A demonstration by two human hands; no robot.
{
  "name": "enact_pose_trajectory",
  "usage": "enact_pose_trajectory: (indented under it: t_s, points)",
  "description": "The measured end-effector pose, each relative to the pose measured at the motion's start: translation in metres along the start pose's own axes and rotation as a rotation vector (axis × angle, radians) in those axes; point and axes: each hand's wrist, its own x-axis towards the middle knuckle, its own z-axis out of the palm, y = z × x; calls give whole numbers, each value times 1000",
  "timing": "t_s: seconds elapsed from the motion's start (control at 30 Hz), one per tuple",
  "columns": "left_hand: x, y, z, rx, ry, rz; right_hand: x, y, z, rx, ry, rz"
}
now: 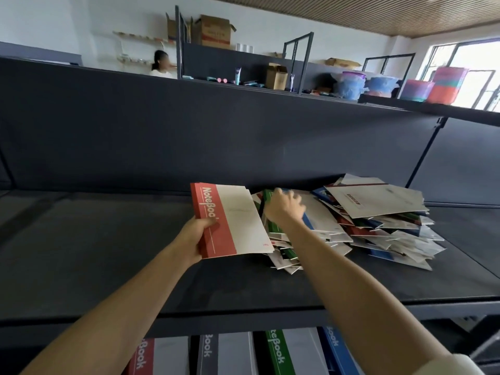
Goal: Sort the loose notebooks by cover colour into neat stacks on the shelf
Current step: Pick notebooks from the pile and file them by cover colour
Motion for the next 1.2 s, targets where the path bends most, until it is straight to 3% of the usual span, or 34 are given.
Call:
enact_pose_trajectory:
  t_s: [0.07,0.13,0.33,0.53,0.73,0.83,0.93,1.0,1.1,1.2]
  points:
    - [4,-4,-1,-34,12,-4,6,23,1,-118,-131,145]
    - [7,-7,0,-78,31,-15,6,38,8,-186,-167,164]
    - [10,-11,6,-111,20,-35,4,35,9,-478,-65,-134]
    - [10,-7,3,-105,-39,-47,-6,23,-4,-582,-25,-238]
    - [9,1,8,-147,-35,-10,-65,-52,-10,-586,63,-623]
    - [7,0,24,-130,25,-29,-86,-78,-10,-478,-30,-689]
    - [7,-2,13,-31,113,-58,-68,-74,-10,-175,-176,-531]
    - [15,-5,-9,-59,86,-20,-41,-53,-7,-44,-129,-346]
    - [16,-7,-23,-97,47,-6,-17,-11,0,-108,-127,-15]
    - [11,-3,-21,-86,33,-12,-8,8,11,-201,-219,46]
